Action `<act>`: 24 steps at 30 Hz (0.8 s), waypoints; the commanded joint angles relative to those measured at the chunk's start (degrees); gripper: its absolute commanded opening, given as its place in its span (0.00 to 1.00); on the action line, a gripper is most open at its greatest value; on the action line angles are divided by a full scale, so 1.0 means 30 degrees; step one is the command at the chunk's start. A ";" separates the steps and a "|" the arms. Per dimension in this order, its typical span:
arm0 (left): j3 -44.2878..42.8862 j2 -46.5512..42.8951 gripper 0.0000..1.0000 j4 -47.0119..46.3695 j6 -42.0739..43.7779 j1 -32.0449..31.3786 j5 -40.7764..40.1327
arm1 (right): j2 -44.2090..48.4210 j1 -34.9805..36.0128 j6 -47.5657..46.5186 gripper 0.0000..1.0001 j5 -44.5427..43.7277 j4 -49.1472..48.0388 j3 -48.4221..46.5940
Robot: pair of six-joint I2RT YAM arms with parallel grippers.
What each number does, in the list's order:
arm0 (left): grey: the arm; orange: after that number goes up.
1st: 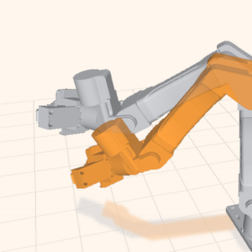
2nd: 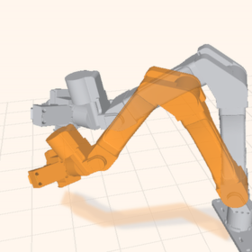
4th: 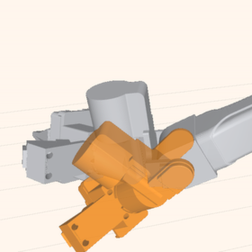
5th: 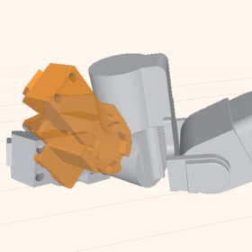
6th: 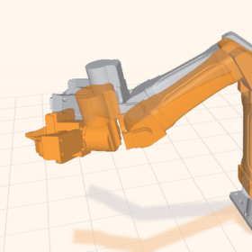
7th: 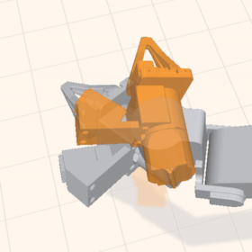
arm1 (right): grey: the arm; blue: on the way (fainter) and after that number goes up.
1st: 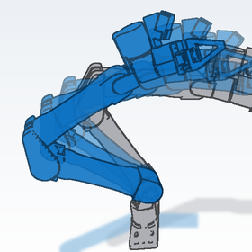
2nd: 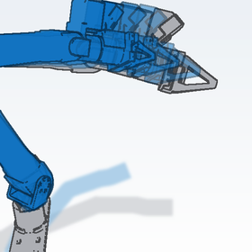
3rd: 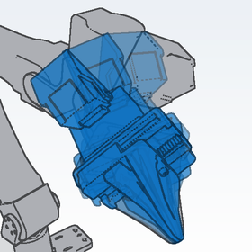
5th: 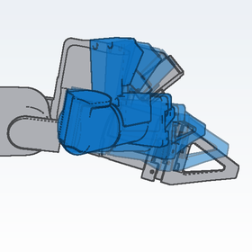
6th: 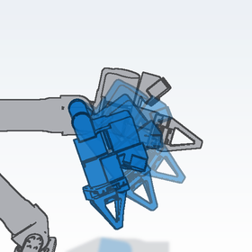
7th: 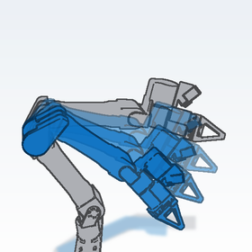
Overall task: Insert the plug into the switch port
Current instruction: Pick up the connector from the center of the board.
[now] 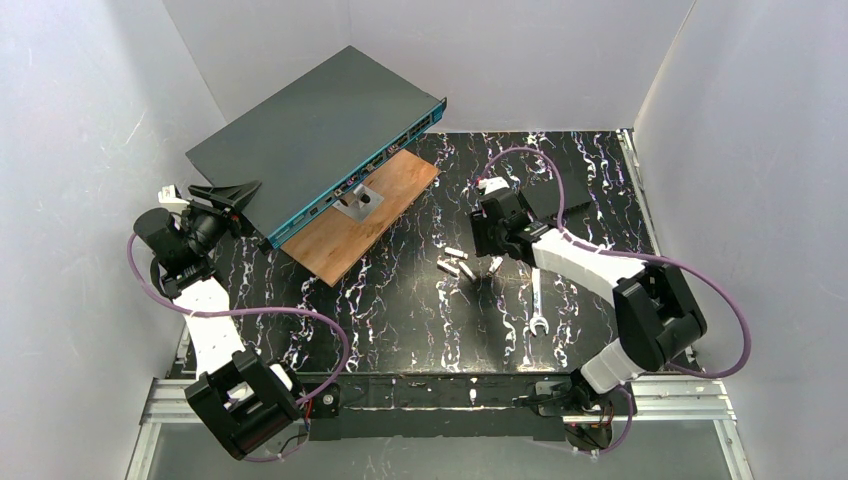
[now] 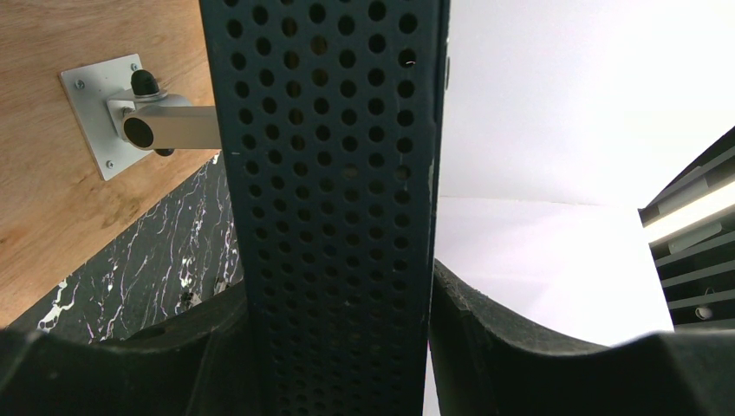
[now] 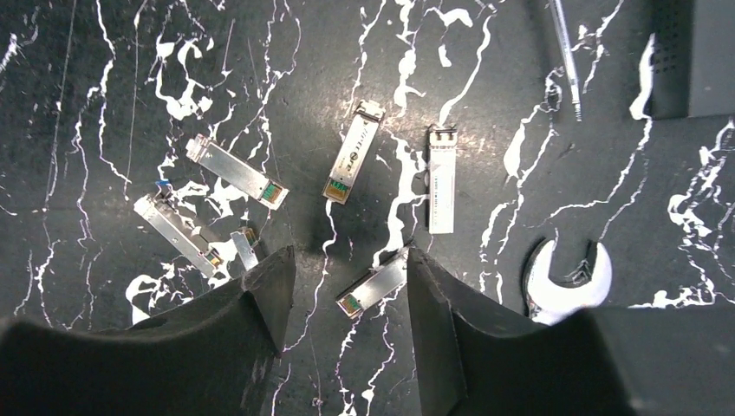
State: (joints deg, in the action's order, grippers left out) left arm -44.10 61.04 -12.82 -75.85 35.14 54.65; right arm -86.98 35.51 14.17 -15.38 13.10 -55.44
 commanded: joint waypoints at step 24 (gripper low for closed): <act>-0.0096 -0.0328 0.00 0.0380 0.1596 -0.0320 0.1880 | -0.3076 -0.0966 0.0202 0.63 -0.1999 -0.0144 -0.1075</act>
State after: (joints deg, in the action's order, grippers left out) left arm -44.10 61.04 -12.82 -75.79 35.18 54.74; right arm -94.91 32.84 14.02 -17.78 13.58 -56.58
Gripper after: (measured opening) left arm 0.515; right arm 0.623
